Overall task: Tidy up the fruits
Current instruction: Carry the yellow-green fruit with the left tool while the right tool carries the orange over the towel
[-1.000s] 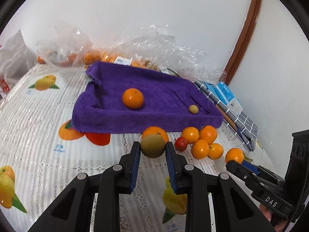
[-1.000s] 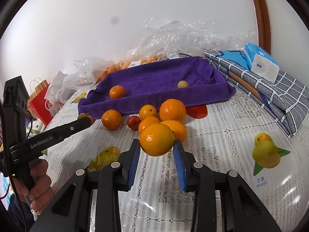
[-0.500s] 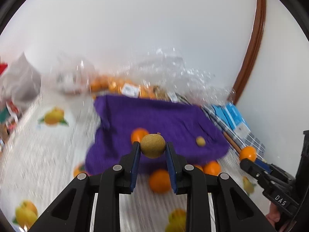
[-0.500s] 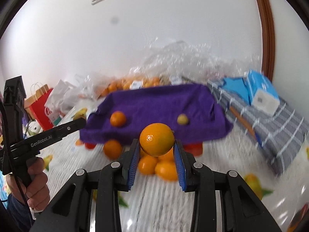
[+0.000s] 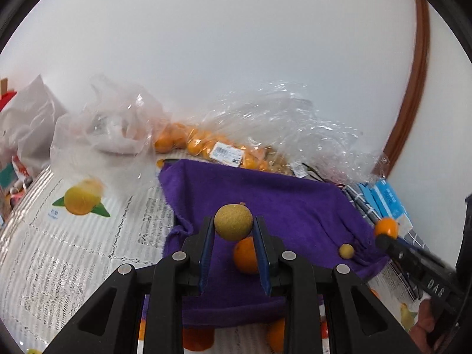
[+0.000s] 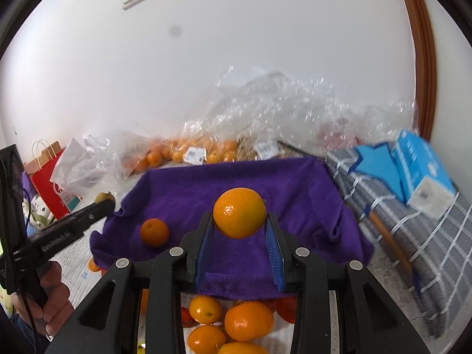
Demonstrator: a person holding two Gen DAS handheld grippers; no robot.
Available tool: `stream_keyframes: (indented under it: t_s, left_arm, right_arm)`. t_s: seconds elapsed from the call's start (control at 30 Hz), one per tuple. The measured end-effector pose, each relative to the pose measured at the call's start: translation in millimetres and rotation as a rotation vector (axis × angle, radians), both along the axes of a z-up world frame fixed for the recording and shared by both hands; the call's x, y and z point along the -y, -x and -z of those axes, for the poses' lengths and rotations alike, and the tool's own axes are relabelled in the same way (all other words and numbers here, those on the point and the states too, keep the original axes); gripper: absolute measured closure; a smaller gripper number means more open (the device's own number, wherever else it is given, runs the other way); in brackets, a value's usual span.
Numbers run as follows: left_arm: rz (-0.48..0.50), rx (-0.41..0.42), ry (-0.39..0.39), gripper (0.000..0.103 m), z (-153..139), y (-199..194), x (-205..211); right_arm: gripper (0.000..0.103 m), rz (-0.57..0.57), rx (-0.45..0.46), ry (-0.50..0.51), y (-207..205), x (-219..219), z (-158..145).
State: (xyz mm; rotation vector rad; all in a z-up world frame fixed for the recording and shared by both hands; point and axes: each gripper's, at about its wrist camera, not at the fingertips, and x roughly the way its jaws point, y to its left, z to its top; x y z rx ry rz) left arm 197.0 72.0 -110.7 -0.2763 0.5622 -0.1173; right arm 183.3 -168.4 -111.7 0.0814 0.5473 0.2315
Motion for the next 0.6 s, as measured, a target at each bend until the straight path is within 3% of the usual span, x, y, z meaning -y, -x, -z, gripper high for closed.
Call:
stream_keyframes:
  t_s: [0.13, 0.6]
  left_arm:
    - [0.001, -0.031, 0.048, 0.078, 7.9, -7.8, -6.1]
    - [-0.019, -0.078, 0.113, 0.078, 17.1, -14.6, -17.2]
  right_arm:
    - [0.068, -0.017, -0.015, 0.021, -2.2, 0.5, 9.5]
    - [0.068, 0.105, -0.065, -0.026, -14.7, 30.3, 19.4]
